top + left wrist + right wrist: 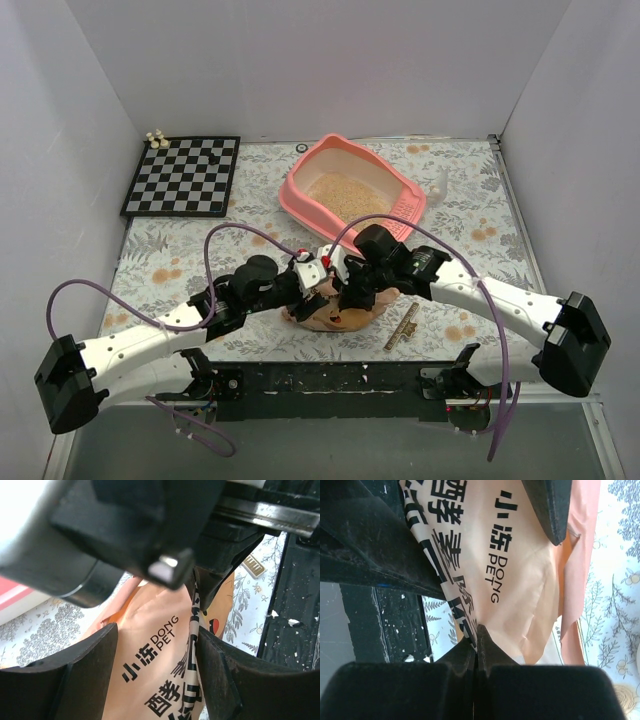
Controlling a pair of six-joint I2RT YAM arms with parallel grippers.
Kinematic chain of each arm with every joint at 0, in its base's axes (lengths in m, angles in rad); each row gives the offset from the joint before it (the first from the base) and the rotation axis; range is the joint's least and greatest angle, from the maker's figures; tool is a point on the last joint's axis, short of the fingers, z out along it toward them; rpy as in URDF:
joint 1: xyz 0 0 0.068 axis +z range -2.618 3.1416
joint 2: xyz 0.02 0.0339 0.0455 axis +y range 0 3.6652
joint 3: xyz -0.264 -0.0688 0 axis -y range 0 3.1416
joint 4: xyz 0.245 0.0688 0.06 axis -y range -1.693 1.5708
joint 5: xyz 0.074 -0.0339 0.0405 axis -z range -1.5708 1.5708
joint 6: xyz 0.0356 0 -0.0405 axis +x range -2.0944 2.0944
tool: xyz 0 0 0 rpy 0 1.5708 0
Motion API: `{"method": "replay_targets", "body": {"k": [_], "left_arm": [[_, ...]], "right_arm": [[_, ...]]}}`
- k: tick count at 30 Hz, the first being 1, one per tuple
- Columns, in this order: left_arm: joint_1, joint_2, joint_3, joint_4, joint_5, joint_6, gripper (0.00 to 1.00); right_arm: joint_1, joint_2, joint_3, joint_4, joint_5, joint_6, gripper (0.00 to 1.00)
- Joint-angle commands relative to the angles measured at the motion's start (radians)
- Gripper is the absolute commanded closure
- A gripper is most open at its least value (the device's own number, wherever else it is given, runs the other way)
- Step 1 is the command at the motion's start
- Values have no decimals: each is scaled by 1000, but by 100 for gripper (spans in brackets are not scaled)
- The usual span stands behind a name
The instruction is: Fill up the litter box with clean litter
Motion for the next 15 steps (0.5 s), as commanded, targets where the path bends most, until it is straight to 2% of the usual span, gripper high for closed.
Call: {"method": "replay_targets", "body": {"k": [1, 7, 15], "left_arm": [[-4, 97, -15, -137, 78, 16, 41], [-4, 108, -22, -188, 163, -20, 46], [-4, 30, -59, -119, 86, -71, 40]], "right_arm": [[32, -54, 25, -16, -38, -15, 99], [1, -116, 23, -25, -1, 17, 99], [-9, -219, -44, -1, -9, 82, 99]]}}
